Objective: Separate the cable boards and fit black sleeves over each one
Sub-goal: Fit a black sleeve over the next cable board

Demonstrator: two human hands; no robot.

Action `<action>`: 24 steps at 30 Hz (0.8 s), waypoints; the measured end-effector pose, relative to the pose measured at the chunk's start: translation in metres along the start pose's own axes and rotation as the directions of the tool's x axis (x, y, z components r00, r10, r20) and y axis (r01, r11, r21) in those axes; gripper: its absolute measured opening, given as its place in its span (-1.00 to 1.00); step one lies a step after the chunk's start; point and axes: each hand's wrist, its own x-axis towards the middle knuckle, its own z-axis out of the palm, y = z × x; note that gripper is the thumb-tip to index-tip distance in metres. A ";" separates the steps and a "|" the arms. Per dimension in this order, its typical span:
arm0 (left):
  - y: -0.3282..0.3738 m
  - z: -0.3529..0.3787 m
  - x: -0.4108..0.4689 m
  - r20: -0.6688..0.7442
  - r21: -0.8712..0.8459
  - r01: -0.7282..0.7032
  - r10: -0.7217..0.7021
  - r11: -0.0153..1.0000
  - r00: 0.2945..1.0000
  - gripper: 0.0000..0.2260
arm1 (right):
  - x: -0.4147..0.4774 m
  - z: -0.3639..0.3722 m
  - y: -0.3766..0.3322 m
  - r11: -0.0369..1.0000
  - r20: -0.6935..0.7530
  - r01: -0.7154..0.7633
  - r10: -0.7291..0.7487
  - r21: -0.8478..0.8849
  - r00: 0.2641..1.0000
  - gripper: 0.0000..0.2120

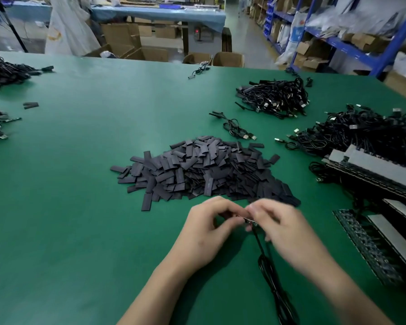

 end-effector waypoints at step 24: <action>-0.016 -0.003 0.042 -0.480 0.441 0.448 -0.218 0.778 0.850 -0.80 | -0.016 0.020 0.026 0.959 -0.082 0.016 0.007 0.282 0.997 -0.67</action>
